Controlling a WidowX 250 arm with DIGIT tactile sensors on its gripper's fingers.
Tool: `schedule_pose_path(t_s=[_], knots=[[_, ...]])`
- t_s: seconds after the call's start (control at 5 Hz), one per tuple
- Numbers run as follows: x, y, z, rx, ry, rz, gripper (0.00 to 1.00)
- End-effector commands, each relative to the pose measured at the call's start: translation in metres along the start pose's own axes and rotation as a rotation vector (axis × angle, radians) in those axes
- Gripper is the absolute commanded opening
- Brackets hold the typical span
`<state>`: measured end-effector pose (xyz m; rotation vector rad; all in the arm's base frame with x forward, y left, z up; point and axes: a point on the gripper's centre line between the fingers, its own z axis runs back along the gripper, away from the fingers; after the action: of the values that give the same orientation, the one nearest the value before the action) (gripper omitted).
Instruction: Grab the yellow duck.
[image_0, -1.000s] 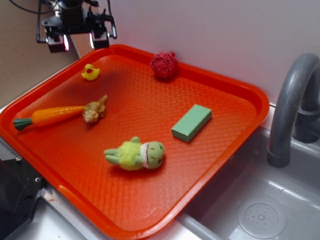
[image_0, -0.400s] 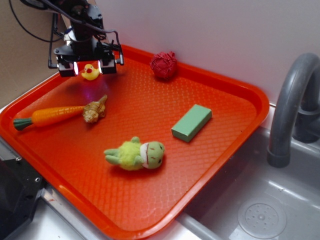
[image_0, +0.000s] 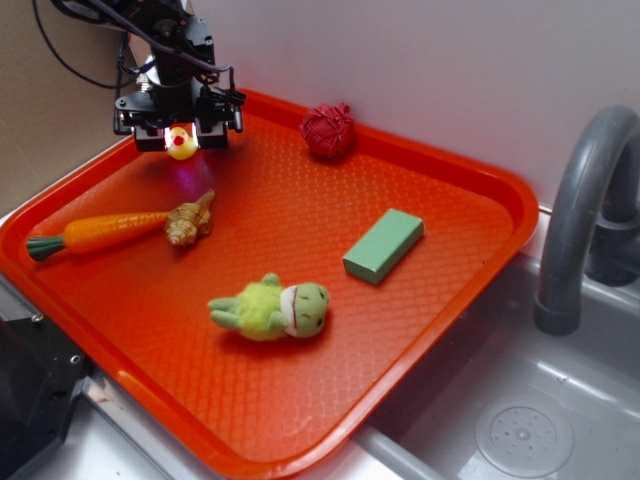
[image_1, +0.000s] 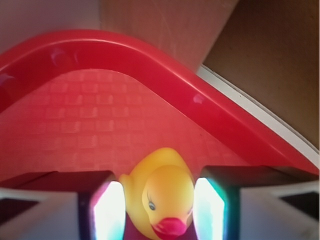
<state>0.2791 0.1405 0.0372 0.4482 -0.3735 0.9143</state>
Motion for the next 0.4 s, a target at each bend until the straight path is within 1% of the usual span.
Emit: schedule_pose_path(t_s=[0.0,0.2], knots=[[0.006,0.012,0.042,-0.092,-0.097,-0.197,0.0],[0.002,0.006,0.082,-0.152,-0.001,-0.464,0.0]])
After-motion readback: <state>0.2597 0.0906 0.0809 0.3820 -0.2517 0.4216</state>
